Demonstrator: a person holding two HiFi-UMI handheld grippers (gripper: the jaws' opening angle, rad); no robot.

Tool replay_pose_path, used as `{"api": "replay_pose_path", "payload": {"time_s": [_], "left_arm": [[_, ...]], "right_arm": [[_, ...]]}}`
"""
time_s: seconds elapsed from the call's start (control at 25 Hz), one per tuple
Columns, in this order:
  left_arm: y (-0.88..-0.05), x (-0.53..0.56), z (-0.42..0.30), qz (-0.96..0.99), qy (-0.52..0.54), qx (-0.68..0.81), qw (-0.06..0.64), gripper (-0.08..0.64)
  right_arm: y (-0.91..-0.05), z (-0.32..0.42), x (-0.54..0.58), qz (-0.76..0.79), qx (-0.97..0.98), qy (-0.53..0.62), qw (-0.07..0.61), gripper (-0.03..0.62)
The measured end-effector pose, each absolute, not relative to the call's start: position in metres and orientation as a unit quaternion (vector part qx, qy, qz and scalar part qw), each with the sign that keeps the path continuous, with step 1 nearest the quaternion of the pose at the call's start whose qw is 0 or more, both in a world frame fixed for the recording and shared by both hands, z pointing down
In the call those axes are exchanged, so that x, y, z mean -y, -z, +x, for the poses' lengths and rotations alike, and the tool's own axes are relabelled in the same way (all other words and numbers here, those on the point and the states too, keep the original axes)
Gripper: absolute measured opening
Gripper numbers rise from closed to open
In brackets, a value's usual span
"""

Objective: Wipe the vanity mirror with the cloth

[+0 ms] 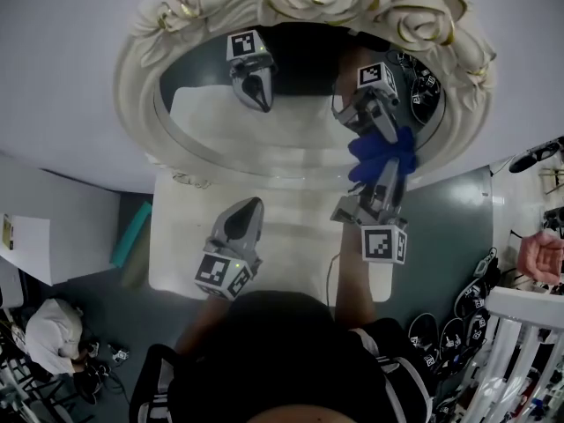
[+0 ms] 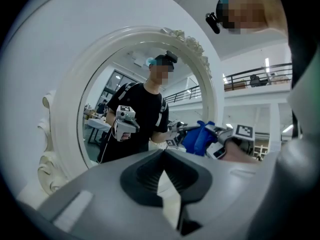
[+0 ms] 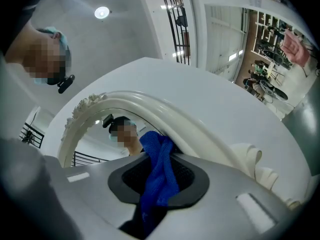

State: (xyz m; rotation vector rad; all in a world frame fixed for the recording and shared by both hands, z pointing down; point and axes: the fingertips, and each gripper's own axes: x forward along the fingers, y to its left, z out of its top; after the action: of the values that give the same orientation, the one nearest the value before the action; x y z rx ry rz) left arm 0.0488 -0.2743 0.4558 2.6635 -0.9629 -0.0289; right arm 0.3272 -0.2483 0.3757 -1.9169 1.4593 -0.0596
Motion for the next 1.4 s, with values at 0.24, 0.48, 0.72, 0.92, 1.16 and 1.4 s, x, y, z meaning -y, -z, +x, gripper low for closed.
{"api": "replay_pose_path", "payload": {"time_s": [0.24, 0.48, 0.72, 0.92, 1.16, 1.4], "left_arm": [[-0.45, 0.277, 0.043, 0.927, 0.026, 0.341, 0.15, 0.011], [-0.443, 0.268, 0.034, 0.929, 0.035, 0.337, 0.15, 0.011], [-0.434, 0.263, 0.026, 0.931, 0.048, 0.332, 0.147, 0.011], [-0.43, 0.257, 0.017, 0.93, 0.058, 0.332, 0.145, 0.011], [-0.424, 0.252, 0.005, 0.928, 0.069, 0.335, 0.147, 0.011], [-0.412, 0.25, -0.008, 0.929, 0.077, 0.337, 0.136, 0.011]], "right_arm": [[-0.348, 0.327, 0.25, -0.741, -0.568, -0.012, 0.358, 0.066], [-0.337, 0.326, 0.247, -0.747, -0.56, -0.011, 0.359, 0.066], [-0.309, 0.32, 0.25, -0.745, -0.567, -0.045, 0.348, 0.066], [-0.287, 0.312, 0.251, -0.744, -0.572, -0.068, 0.34, 0.066], [-0.26, 0.305, 0.254, -0.74, -0.578, -0.086, 0.333, 0.066], [-0.226, 0.284, 0.261, -0.729, -0.598, -0.114, 0.312, 0.066]]}}
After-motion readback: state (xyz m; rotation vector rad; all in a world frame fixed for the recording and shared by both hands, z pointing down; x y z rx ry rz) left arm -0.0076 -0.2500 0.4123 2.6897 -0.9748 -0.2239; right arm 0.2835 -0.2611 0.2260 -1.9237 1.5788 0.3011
